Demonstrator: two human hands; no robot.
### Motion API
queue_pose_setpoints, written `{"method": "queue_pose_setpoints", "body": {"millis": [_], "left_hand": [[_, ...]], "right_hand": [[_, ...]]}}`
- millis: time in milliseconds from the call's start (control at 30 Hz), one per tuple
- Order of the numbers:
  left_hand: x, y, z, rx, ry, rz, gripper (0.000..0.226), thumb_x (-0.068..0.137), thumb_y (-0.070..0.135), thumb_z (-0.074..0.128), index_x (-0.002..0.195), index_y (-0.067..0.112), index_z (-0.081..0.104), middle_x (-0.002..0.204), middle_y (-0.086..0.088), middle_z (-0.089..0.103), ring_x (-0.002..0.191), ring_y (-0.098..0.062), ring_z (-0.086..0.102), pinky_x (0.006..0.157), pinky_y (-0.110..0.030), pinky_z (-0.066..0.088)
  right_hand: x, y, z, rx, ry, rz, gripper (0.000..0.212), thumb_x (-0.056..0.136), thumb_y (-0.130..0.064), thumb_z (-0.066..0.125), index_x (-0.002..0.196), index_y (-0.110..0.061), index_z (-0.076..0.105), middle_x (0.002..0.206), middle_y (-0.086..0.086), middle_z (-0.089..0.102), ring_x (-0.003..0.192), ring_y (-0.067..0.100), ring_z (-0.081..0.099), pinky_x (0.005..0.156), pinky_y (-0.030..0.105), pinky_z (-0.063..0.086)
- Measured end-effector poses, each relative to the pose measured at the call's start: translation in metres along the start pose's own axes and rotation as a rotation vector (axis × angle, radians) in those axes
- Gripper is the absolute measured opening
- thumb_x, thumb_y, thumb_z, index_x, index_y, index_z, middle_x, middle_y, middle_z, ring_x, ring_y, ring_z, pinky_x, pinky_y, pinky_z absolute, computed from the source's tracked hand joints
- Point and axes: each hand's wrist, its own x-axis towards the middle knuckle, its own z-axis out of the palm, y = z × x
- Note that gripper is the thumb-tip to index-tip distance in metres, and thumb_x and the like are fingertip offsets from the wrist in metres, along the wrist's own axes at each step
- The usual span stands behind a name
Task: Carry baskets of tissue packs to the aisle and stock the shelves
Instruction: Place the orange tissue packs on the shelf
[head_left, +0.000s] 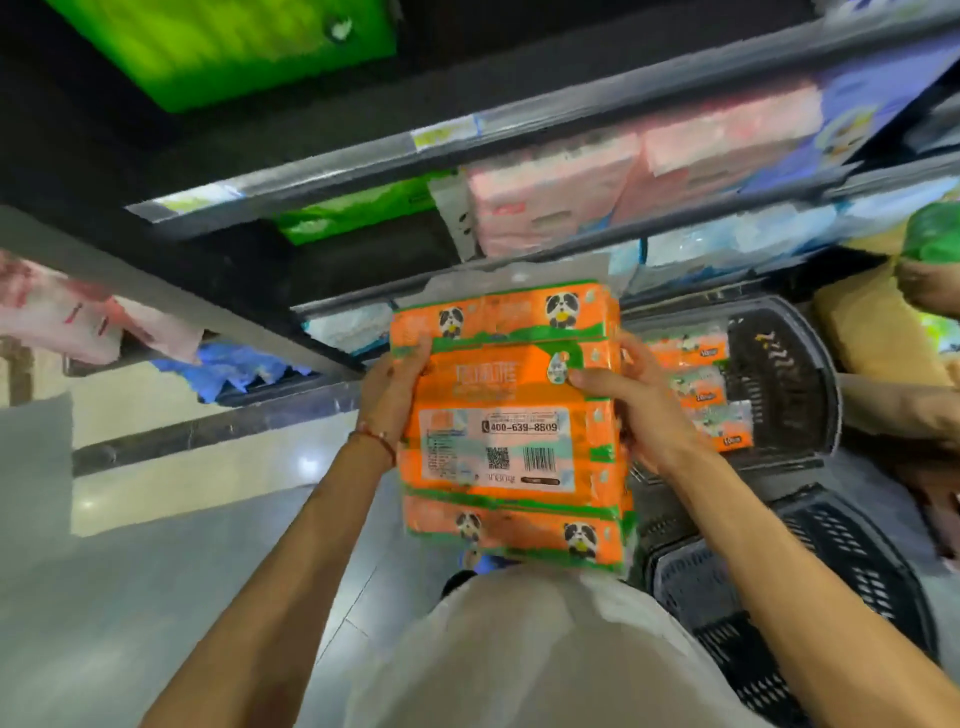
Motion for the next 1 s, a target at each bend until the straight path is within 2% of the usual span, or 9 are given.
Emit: {"method": "queue_pose_setpoints", "body": {"millis": [67, 133, 200, 367, 467, 633, 767, 900, 1000], "left_hand": [[-0.027, -0.004, -0.015, -0.028, 0.151, 0.183, 0.013, 0.095, 0.018, 0.071, 0.103, 0.023, 0.062, 0.091, 0.017, 0.073, 0.082, 0.011, 0.068, 0.084, -0.026, 0.06], [-0.059, -0.012, -0.036, -0.034, 0.189, 0.301, 0.032, 0.091, 0.018, 0.074, 0.115, 0.031, 0.058, 0.107, 0.021, 0.07, 0.098, 0.014, 0.063, 0.085, -0.015, 0.054], [-0.089, -0.025, -0.051, 0.017, 0.06, 0.322, 0.063, 0.079, 0.041, 0.077, 0.137, 0.03, 0.056, 0.133, 0.013, 0.061, 0.119, 0.005, 0.058, 0.101, -0.028, 0.05], [-0.128, -0.058, -0.059, 0.225, -0.232, 0.334, 0.119, 0.07, 0.055, 0.087, 0.162, 0.034, 0.013, 0.168, 0.007, 0.015, 0.153, -0.005, 0.015, 0.121, -0.02, 0.023], [-0.131, -0.057, -0.084, 0.07, -0.189, 0.315, 0.118, 0.068, 0.051, 0.09, 0.16, 0.039, 0.018, 0.158, 0.002, 0.043, 0.141, -0.022, 0.048, 0.109, -0.05, 0.047], [-0.15, -0.052, -0.115, -0.401, -0.2, 0.145, 0.075, 0.066, 0.031, 0.089, 0.134, 0.018, 0.059, 0.124, -0.014, 0.071, 0.112, -0.038, 0.069, 0.092, -0.058, 0.057], [-0.157, -0.049, -0.132, -0.315, -0.091, 0.074, 0.068, 0.063, 0.036, 0.092, 0.124, 0.027, 0.064, 0.111, -0.002, 0.077, 0.101, -0.027, 0.075, 0.079, -0.043, 0.062], [-0.161, -0.06, -0.146, -0.382, -0.112, 0.033, 0.065, 0.061, 0.034, 0.09, 0.121, 0.02, 0.067, 0.113, -0.01, 0.076, 0.099, -0.029, 0.075, 0.074, -0.041, 0.063], [-0.159, -0.074, -0.159, -0.61, -0.191, -0.057, 0.093, 0.049, 0.044, 0.099, 0.129, 0.013, 0.064, 0.122, -0.02, 0.071, 0.11, -0.041, 0.069, 0.082, -0.052, 0.061]], "right_hand": [[-0.011, -0.001, 0.032, -0.106, 0.045, -0.057, 0.092, 0.055, -0.023, 0.099, 0.135, -0.019, 0.054, 0.118, 0.005, 0.077, 0.104, 0.027, 0.077, 0.092, 0.054, 0.061], [-0.025, 0.0, 0.068, -0.205, 0.08, -0.111, 0.086, 0.061, -0.019, 0.099, 0.132, -0.025, 0.052, 0.118, -0.001, 0.076, 0.103, 0.018, 0.076, 0.091, 0.048, 0.061], [-0.038, -0.001, 0.096, -0.254, 0.096, -0.146, 0.083, 0.067, -0.02, 0.098, 0.133, -0.028, 0.05, 0.119, -0.004, 0.074, 0.103, 0.014, 0.075, 0.093, 0.046, 0.061], [-0.067, 0.005, 0.151, -0.242, -0.01, -0.18, 0.093, 0.061, -0.045, 0.096, 0.139, -0.025, 0.05, 0.123, -0.004, 0.075, 0.109, 0.016, 0.075, 0.098, 0.05, 0.059], [-0.081, 0.004, 0.175, -0.195, -0.165, -0.17, 0.066, 0.085, -0.05, 0.073, 0.142, -0.021, 0.057, 0.128, 0.001, 0.075, 0.113, 0.021, 0.074, 0.095, 0.043, 0.057], [-0.115, 0.001, 0.209, -0.315, -0.355, -0.181, 0.048, 0.103, -0.058, 0.046, 0.148, -0.04, 0.052, 0.126, -0.025, 0.072, 0.116, -0.003, 0.068, 0.083, 0.012, 0.055], [-0.13, 0.012, 0.214, -0.342, -0.454, -0.101, 0.037, 0.105, -0.053, 0.027, 0.136, -0.054, 0.046, 0.114, -0.046, 0.066, 0.111, -0.02, 0.062, 0.082, 0.001, 0.048], [-0.131, 0.017, 0.212, -0.399, -0.518, -0.103, 0.049, 0.105, -0.061, 0.027, 0.148, -0.046, 0.045, 0.132, -0.038, 0.061, 0.123, -0.016, 0.058, 0.091, 0.004, 0.047], [-0.125, 0.017, 0.211, -0.474, -0.53, -0.186, 0.045, 0.112, -0.036, 0.043, 0.155, -0.024, 0.049, 0.148, -0.015, 0.058, 0.129, -0.009, 0.057, 0.098, 0.01, 0.049]]}}
